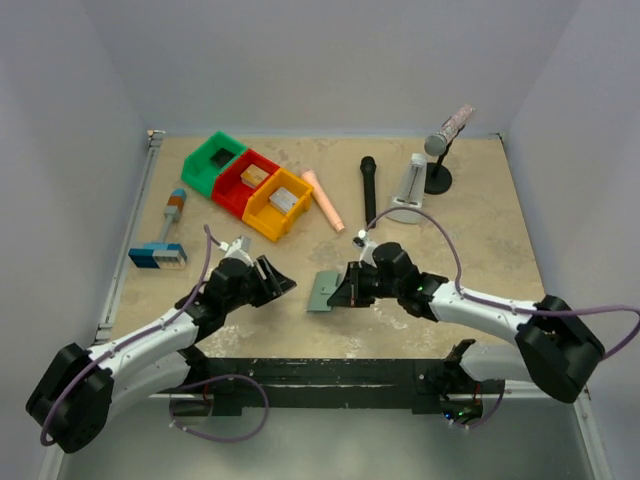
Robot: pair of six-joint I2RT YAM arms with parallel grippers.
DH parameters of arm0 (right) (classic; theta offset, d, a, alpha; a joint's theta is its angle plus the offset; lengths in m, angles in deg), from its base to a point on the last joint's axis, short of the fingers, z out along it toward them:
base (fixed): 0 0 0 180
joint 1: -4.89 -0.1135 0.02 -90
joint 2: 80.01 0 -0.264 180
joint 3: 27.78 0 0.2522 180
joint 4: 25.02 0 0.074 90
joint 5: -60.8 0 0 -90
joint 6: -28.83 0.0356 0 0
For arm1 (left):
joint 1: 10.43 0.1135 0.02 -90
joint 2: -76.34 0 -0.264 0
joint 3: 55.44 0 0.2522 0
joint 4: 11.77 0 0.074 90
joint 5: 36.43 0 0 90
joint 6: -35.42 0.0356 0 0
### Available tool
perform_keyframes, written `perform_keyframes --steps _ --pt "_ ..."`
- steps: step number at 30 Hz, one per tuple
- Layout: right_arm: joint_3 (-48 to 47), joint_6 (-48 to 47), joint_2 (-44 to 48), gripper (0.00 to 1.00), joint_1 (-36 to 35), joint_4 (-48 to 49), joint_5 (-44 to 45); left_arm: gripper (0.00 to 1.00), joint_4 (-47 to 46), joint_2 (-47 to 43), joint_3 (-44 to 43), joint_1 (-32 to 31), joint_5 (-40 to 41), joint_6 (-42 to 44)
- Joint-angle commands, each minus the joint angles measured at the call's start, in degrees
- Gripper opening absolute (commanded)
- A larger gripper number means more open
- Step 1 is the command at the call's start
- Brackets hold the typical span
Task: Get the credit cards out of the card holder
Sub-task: Pick up the card holder from the center of the board.
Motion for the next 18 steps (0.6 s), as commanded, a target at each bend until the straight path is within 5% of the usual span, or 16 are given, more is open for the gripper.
perform_keyframes --steps 1,10,14,18 --pt "-4.01 -6.36 7.58 0.00 0.13 -11.30 0.93 0.62 -1.16 -6.38 0.63 0.39 1.02 0.46" --pt "-10.68 -10.58 19.63 0.00 0.12 -24.05 -1.00 0.78 -5.90 -10.26 0.02 0.83 -6.60 -0.25" --pt "-13.41 -11.55 23.41 0.00 0.12 -26.78 -3.72 0.81 -16.51 -11.14 1.94 0.92 -12.67 -1.55" --pt "-15.96 -12.78 25.70 0.00 0.13 -29.16 -6.10 1.00 -27.68 -13.07 4.41 0.92 -15.93 -3.58"
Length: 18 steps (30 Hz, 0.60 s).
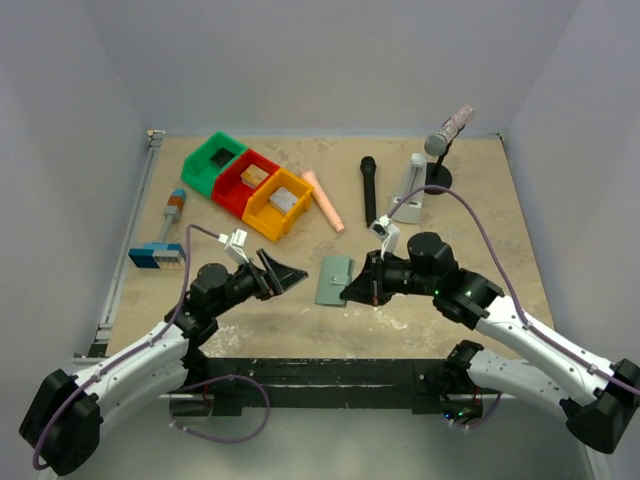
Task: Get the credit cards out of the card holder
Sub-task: Pick up the card holder from the center of the board.
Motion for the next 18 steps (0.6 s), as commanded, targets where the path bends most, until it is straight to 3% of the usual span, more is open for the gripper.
perform_keyframes --steps 1,7,11,18 --pt "-4.14 -2.82 2.64 0.00 0.12 -2.47 -4.53 1.00 -17.31 -2.19 2.35 0.20 -7.14 -2.58" --pt "-2.65 -2.47 4.67 0.00 0.13 1.65 -8.84 1.00 -37.08 5.26 2.36 0.20 -17.33 -5.74" --pt "-2.21 -1.85 5.81 0.00 0.12 3.06 -10.68 1.00 -48.43 11.68 3.23 0.20 -19.81 -9.52" --pt "-2.47 -1.50 7.04 0.00 0.04 3.06 -11.83 1.00 -50.39 13.72 2.27 0.29 -20.34 -10.05"
